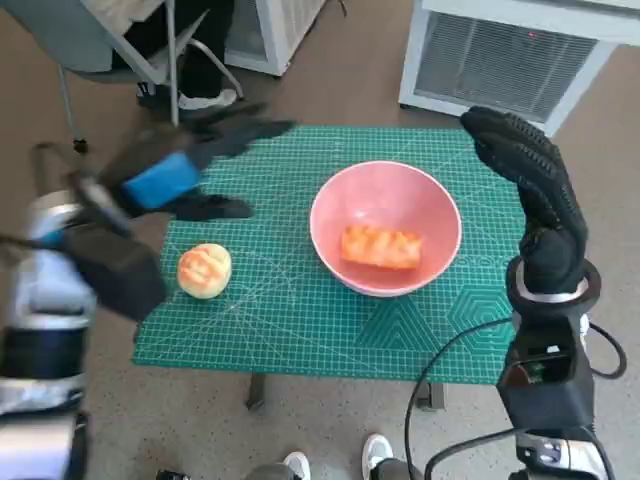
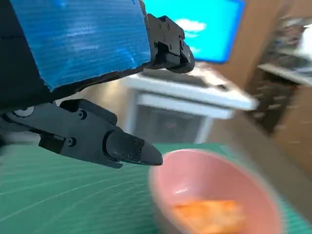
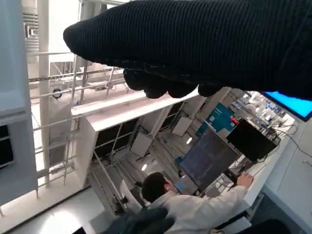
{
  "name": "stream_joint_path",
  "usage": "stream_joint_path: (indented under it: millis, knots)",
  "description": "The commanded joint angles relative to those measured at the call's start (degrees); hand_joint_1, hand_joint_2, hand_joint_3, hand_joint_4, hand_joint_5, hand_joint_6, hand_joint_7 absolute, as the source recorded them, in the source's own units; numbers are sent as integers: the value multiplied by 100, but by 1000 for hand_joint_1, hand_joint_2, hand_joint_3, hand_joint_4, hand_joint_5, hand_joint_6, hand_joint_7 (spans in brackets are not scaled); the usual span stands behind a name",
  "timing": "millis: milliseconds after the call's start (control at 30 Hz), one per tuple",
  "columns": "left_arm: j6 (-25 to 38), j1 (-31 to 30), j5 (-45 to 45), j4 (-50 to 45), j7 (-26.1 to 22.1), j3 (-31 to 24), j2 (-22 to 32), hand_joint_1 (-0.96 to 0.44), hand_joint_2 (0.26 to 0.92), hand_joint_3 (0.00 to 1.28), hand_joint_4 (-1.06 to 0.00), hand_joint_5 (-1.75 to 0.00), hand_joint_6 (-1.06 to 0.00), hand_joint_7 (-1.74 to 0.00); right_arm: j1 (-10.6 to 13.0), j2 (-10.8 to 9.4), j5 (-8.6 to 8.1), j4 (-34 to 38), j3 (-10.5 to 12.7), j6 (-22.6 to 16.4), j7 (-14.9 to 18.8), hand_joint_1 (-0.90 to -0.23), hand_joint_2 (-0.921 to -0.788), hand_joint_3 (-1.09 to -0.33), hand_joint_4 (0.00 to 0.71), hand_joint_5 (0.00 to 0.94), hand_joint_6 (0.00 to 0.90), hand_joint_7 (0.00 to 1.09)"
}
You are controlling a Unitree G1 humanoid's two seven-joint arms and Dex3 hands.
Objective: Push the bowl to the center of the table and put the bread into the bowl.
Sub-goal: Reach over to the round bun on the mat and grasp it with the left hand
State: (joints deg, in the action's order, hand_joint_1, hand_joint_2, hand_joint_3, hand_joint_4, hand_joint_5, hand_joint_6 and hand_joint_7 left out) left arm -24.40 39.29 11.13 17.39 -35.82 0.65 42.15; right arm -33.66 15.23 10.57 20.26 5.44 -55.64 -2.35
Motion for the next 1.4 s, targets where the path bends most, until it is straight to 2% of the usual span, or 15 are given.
stream_joint_path:
  millis: [33,200,433,800,1233,1400]
  knots:
    - [65,-305,-27,107,-114,-97,346,-333,914,1,-290,-7,-339,-126,71,-3,-96,22,-34,20,27,-542,-921,-815,302,3,-1,660]
    - [10,-511,64,420,-178,-41,604,-328,907,0,-274,-1,-351,-85,19,14,-130,99,-47,-34,35,-539,-921,-815,302,3,-1,660]
    - [4,-687,157,757,-211,118,661,-315,896,0,-255,0,-357,-60,-53,62,-177,264,-50,-146,59,-539,-921,-814,302,3,-1,659]
    - [-2,-576,493,1542,-29,634,239,-256,891,1,-248,-1,-370,-35,-134,121,-238,406,-74,-244,120,-545,-921,-810,305,4,-1,659]
    - [558,-152,1165,2384,-172,1402,-143,-203,885,0,-249,-1,-376,-18,-138,205,-310,381,-78,-234,229,-540,-921,-811,305,3,-1,659]
    - [720,-30,1369,2698,-120,1606,-272,-155,885,1,-313,-27,-435,-43,-109,230,-373,343,-101,-215,277,-534,-921,-815,305,3,-1,659]
